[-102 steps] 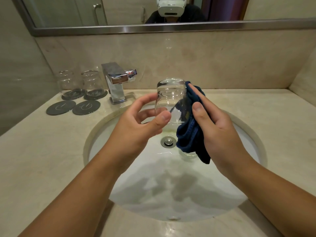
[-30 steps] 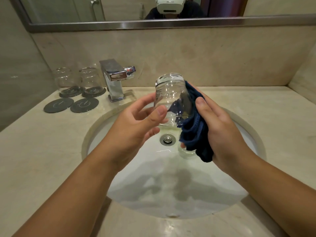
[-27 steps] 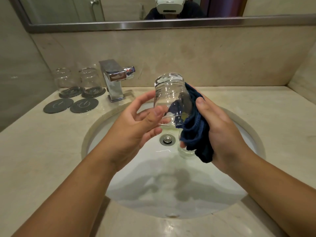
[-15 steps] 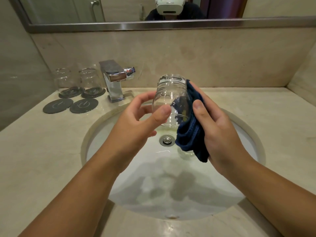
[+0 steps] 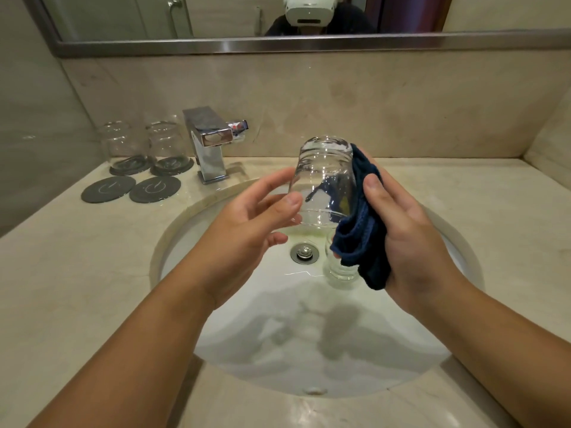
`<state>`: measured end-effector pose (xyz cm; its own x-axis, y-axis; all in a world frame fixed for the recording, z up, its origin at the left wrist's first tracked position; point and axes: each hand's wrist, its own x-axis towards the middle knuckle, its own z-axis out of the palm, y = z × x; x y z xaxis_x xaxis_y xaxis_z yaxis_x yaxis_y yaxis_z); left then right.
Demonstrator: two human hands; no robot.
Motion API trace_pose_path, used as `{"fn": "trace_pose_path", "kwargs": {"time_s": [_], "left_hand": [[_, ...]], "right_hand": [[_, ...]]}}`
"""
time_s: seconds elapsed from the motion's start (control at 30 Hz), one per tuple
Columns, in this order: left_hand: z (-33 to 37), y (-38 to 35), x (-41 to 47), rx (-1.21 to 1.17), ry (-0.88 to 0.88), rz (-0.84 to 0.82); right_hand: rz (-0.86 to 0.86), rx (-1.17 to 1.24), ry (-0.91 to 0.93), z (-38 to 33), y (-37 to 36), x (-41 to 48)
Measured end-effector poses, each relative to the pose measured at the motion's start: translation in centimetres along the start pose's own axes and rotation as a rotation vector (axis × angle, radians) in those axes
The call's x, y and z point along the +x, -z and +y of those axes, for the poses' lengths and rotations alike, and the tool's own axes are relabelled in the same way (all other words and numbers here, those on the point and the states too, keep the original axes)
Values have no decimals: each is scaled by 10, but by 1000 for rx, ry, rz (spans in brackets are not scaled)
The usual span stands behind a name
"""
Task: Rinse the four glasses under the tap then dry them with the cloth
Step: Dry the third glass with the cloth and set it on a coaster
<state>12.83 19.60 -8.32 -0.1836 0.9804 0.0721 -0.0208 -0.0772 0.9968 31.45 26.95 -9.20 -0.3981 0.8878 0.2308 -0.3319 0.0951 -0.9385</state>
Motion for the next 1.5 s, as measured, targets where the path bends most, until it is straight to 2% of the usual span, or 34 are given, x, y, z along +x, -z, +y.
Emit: {"fn": "trace_pose_path", "kwargs": {"time_s": [0.13, 0.3, 0.43, 0.57, 0.67, 0.8, 1.03, 1.17, 1.3, 1.4, 1.5], "left_hand": [[-1, -4, 0, 34, -33, 55], [1, -10, -4, 206, -42, 129], [1, -8, -4, 71, -21, 94], [1, -6, -3, -125, 33, 1], [0, -6, -3, -38, 46, -4], [1, -10, -3, 86, -38, 106], [2, -12, -4, 156, -63, 132], [1, -9, -3, 14, -13, 89], [1, -8, -4, -137, 43, -19], [1, -9, -4, -39, 33, -14], [1, -7, -2, 75, -30, 77]], "right_hand": [[11, -224, 127, -1, -2, -4], [-33, -349, 163, 0, -5, -8], [-31, -239, 144, -4, -5, -6], [-27, -52, 4, -4, -5, -5], [-5, -37, -8, -2, -4, -5], [20, -165, 86, 0, -1, -4], [-38, -369, 197, 1, -5, -10], [-31, -276, 166, -3, -6, -8], [-6, -113, 25, -3, -5, -5], [24, -74, 6, -2, -4, -4], [41, -98, 36, -2, -3, -5]]}}
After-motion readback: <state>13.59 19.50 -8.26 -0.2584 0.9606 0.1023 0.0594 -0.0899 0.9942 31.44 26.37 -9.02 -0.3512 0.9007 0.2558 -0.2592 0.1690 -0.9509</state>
